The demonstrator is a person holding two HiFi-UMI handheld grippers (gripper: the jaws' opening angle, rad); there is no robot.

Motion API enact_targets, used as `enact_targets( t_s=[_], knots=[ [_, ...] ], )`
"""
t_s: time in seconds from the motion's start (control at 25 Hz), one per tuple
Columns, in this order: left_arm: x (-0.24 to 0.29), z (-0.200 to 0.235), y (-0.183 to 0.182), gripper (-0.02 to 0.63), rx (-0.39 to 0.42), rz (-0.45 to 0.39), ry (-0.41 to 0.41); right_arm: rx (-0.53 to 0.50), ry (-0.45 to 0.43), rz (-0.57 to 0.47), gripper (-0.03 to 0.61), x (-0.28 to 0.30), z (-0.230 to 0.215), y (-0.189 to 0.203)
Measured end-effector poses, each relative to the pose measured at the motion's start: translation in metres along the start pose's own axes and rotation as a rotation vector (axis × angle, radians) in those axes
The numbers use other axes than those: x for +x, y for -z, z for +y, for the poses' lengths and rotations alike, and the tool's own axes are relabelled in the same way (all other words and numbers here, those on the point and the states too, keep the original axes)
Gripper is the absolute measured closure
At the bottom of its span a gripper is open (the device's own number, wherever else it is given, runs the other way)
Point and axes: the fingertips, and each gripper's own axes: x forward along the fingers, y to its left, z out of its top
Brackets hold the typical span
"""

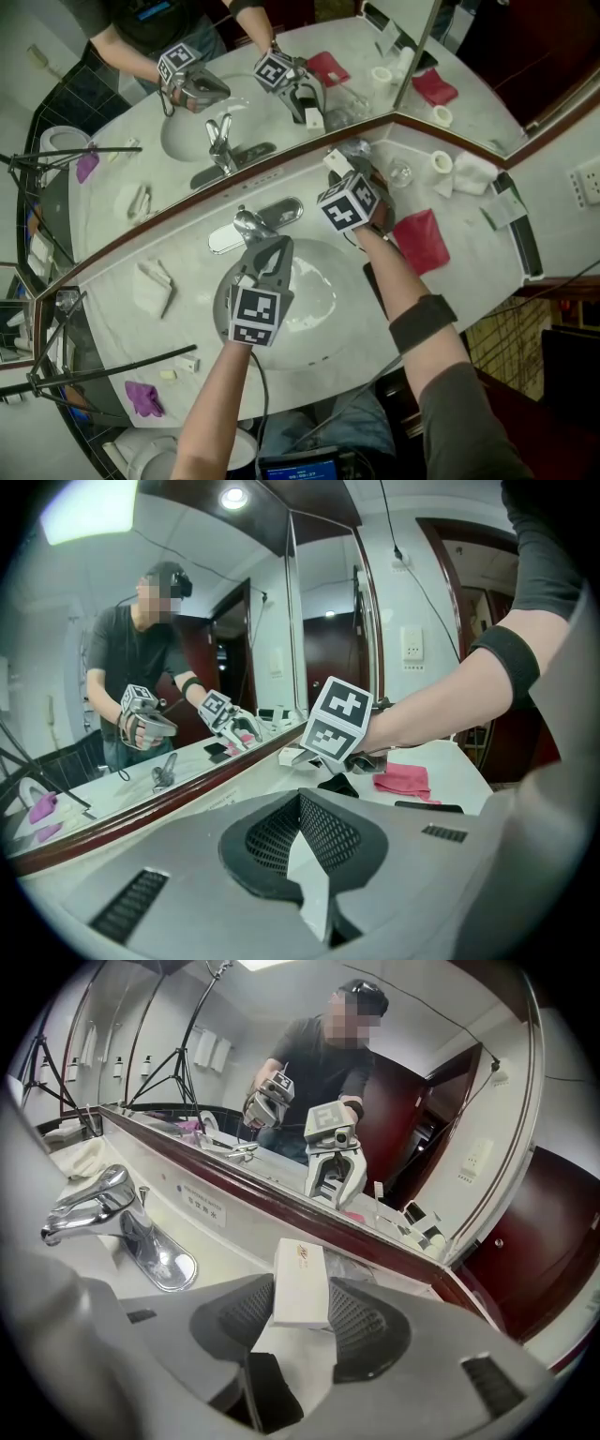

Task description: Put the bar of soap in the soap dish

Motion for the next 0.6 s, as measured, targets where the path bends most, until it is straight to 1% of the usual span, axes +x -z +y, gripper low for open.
enact_targets(
  t_s=[0.28,0.6],
  knots=[
    [-0.015,-0.002,-0.001,0.614,0.002,-0.005,-0.007,0.043,-0.005,-0.040,0.379,-0.029,0.006,-0.009],
    [-0.042,-0.015,-0.013,0.614,-0.011,-0.019,-0.011,0.114,-0.026,-0.094,0.379,-0.099,0.011,-0.018]
  ],
)
